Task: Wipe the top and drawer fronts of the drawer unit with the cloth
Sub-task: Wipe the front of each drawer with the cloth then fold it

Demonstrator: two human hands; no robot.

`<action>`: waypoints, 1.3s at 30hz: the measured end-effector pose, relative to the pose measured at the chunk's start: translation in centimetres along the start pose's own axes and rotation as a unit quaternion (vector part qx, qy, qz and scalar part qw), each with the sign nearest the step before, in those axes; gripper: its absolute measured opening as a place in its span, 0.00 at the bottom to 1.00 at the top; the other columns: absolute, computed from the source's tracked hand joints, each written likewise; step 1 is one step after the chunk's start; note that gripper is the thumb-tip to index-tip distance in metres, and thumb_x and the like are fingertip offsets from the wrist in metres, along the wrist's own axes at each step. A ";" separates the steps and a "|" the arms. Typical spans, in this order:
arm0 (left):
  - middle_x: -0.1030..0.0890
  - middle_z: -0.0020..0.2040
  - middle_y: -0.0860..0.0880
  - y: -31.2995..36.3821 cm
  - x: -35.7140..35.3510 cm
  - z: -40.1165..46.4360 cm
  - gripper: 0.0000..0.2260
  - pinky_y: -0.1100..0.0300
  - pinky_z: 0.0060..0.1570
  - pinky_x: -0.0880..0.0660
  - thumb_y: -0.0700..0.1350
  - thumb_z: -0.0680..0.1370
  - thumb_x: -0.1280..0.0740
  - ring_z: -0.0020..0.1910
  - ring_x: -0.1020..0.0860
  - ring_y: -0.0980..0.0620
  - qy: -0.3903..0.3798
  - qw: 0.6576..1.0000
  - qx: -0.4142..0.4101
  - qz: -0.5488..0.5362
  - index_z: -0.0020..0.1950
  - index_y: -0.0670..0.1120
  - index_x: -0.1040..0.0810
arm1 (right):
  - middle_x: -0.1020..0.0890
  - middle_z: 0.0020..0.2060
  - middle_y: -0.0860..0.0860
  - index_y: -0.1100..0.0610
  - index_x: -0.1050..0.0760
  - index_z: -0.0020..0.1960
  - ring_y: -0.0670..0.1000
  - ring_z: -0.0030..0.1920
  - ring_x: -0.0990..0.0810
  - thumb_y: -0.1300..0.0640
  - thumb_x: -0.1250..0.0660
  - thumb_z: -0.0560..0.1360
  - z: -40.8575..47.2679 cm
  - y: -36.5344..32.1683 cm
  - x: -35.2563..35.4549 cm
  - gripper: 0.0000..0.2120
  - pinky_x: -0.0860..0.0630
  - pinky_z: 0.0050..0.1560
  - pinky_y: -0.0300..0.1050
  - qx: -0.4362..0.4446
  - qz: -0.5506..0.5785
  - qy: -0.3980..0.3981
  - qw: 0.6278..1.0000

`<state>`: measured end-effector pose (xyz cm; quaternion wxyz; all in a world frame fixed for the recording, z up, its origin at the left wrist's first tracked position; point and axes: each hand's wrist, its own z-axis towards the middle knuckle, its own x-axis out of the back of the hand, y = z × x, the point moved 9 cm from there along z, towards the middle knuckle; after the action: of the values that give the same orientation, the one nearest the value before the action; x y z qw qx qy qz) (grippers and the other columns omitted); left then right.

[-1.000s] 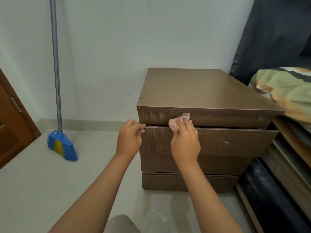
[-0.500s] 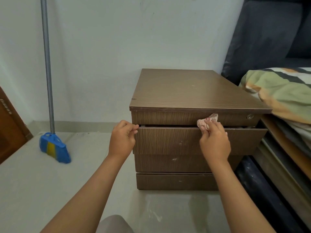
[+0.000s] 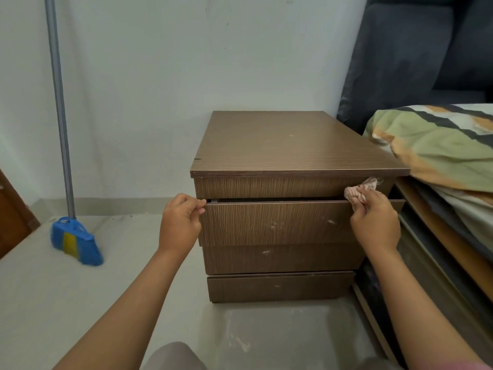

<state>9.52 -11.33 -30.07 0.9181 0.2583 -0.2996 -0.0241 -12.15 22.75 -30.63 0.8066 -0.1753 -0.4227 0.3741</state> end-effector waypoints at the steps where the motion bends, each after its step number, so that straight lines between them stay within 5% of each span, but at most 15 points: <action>1: 0.22 0.40 0.45 0.0 0.0 0.0 0.07 0.70 0.40 0.33 0.31 0.71 0.31 0.39 0.24 0.48 0.001 1.000 -0.001 0.000 0.47 0.39 0.18 | 0.23 0.60 0.56 0.58 0.24 0.61 0.60 0.59 0.24 0.61 0.37 0.76 0.2 0.4 0.2 0.14 0.28 0.59 0.62 -0.002 -0.002 0.003 1.000; 11: 0.22 0.40 0.45 0.2 0.1 0.0 0.08 0.63 0.40 0.31 0.31 0.71 0.31 0.40 0.24 0.48 0.006 1.000 0.003 -0.002 0.47 0.39 0.18 | 0.22 0.61 0.60 0.61 0.24 0.61 0.62 0.61 0.25 0.63 0.35 0.75 1.5 3.7 2.1 0.15 0.28 0.59 0.54 -0.023 0.005 0.045 0.999; 26: 0.22 0.40 0.45 0.3 0.3 -0.1 0.07 0.71 0.41 0.33 0.30 0.71 0.31 0.39 0.25 0.50 0.018 1.000 0.000 -0.013 0.45 0.39 0.18 | 0.22 0.61 0.61 0.60 0.25 0.63 0.59 0.63 0.25 0.61 0.35 0.75 1.9 6.4 3.1 0.17 0.29 0.64 0.54 -0.034 0.055 0.094 0.993; 33: 0.22 0.40 0.44 0.2 0.1 -0.2 0.08 0.59 0.41 0.29 0.29 0.71 0.31 0.39 0.24 0.47 0.026 1.000 -0.005 -0.015 0.46 0.39 0.18 | 0.23 0.62 0.59 0.61 0.28 0.66 0.57 0.63 0.25 0.57 0.37 0.76 0.3 7.2 3.3 0.19 0.30 0.64 0.48 -0.080 0.128 0.173 0.973; 39: 0.22 0.39 0.43 0.4 0.0 -0.1 0.07 0.57 0.39 0.29 0.29 0.70 0.31 0.39 0.24 0.45 0.019 1.000 -0.023 -0.001 0.45 0.38 0.18 | 0.36 0.72 0.60 0.58 0.34 0.71 0.57 0.71 0.34 0.62 0.38 0.78 -2.7 3.5 -0.3 0.22 0.36 0.67 0.42 -0.005 0.128 0.140 0.982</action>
<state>9.53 -10.89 -29.94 0.9294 0.2376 -0.2810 -0.0268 -11.67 24.92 -34.47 0.8020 -0.2827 -0.2820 0.4442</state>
